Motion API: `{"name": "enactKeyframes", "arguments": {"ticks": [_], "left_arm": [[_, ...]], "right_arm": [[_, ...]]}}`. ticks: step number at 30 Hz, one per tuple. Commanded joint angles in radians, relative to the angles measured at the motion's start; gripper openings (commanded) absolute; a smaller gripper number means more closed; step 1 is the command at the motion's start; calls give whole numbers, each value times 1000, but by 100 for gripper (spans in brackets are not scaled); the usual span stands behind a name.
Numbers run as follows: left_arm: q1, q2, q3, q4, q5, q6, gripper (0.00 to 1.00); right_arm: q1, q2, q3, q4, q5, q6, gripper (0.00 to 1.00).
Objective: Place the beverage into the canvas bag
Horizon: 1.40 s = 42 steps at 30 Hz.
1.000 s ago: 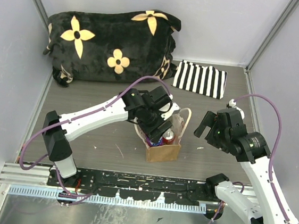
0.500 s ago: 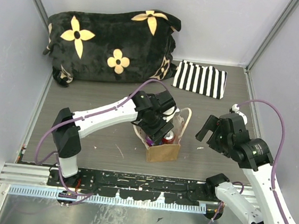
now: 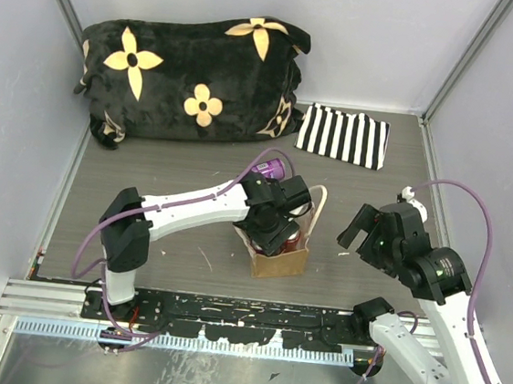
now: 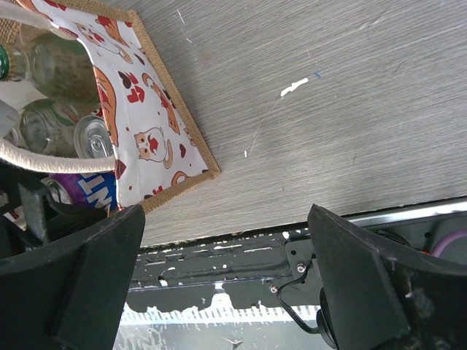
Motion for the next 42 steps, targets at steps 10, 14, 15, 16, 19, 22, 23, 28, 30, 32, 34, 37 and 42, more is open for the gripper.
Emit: {"name": "enactKeyframes", "arguments": {"ticks": [10,14,15,16,19,22,23,28,30,32,34,37,42], "left_arm": [[-14,61,27,-19,25,-4,43],[-14,46,35,-21,32,10,80],[-14,42,38,-24,32,14,86],[-14,37,39,-25,33,18,93],[-14,16,44,-25,44,29,100],[-14,-4,47,-24,53,37,98],[-14,-10,48,-25,59,42,98],[-14,-60,79,-25,116,97,99],[-15,-94,104,-28,142,127,99],[-14,-132,133,-26,155,160,99],[-13,-170,154,-18,151,186,98],[-13,-218,185,-4,108,222,98],[91,-245,290,16,35,296,98]], "right_arm": [[-1,-24,-21,12,27,18,100],[-1,-25,-30,13,23,18,100],[0,-25,-32,15,22,19,100],[-1,-24,-35,16,20,20,100],[-1,-21,-37,23,15,21,100],[-1,-15,-34,25,14,17,100],[-1,-12,-31,25,15,16,100],[0,2,-7,25,22,13,100],[-1,13,6,32,25,7,100],[-1,33,19,43,25,-2,100],[-1,56,32,56,21,-12,100],[-1,97,53,77,12,-28,100],[-1,142,91,96,3,-43,100]]}}
